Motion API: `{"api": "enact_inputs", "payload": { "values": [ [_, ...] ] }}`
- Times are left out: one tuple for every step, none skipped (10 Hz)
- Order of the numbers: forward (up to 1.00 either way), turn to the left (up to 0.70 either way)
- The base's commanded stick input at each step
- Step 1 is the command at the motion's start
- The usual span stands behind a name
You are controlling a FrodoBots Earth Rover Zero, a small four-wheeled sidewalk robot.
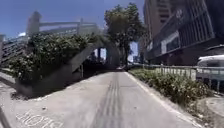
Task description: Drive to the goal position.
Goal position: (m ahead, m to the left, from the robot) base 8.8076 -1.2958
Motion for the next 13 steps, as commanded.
{"api": "enact_inputs", "payload": {
  "values": [
    [0.7,0.0],
    [0.7,0.0],
    [0.7,0.0],
    [0.7,0.0],
    [0.7,0.0],
    [0.7,0.0],
    [0.7,0.0],
    [0.7,0.0],
    [0.7,0.0],
    [0.7,0.0],
    [0.7,0.0],
    [0.7,0.0],
    [0.7,0.0]
  ]
}}
